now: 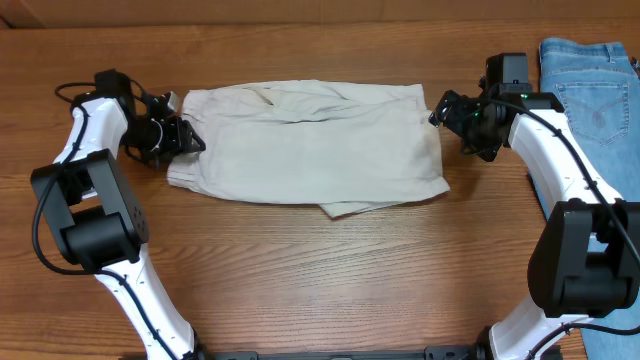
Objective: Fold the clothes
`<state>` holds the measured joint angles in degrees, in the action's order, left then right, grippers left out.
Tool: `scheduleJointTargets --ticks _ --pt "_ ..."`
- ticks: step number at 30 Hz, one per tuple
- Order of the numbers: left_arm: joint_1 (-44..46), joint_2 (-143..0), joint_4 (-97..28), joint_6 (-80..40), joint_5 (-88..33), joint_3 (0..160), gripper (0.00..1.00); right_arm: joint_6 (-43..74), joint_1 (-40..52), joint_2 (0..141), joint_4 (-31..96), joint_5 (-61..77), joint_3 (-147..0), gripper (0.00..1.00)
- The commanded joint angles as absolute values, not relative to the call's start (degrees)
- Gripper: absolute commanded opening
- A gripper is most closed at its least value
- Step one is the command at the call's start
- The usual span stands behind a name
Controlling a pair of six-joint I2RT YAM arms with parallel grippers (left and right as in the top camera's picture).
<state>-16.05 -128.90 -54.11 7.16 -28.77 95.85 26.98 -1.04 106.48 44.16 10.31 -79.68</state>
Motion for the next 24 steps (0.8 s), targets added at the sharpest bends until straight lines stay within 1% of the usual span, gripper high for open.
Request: scheduleJointTargets --ticks 1,3,6,11,14,20,24 --pt "-15.07 -130.02 -53.49 7.01 -29.61 94.61 0.21 27.20 -0.82 105.56 43.88 10.83 -80.71 1.00" --pt "-15.07 -130.02 -53.28 6.96 -29.39 94.63 0.04 27.20 -0.82 105.54 43.88 10.83 -80.71 1.00" --pt "-15.35 -130.02 -53.25 5.76 -26.33 94.67 0.04 27.20 -0.82 105.56 43.90 10.83 -80.71 1.00" --pt "-16.32 -129.99 -54.13 3.46 -17.58 95.09 0.04 27.20 -0.82 105.56 44.29 10.83 -80.68 1.00" --pt "-17.45 -129.99 -55.75 -0.69 -11.86 97.12 0.04 27.22 -0.80 105.56 44.45 10.85 -80.68 1.00" --pt "-20.27 -129.97 -61.39 -5.37 -8.93 106.61 0.04 27.22 -0.23 105.56 44.60 10.81 -80.40 1.00" --pt "-20.36 -129.97 -66.24 -6.44 -8.43 114.96 0.04 27.22 0.23 105.56 43.59 10.79 -79.37 1.00"
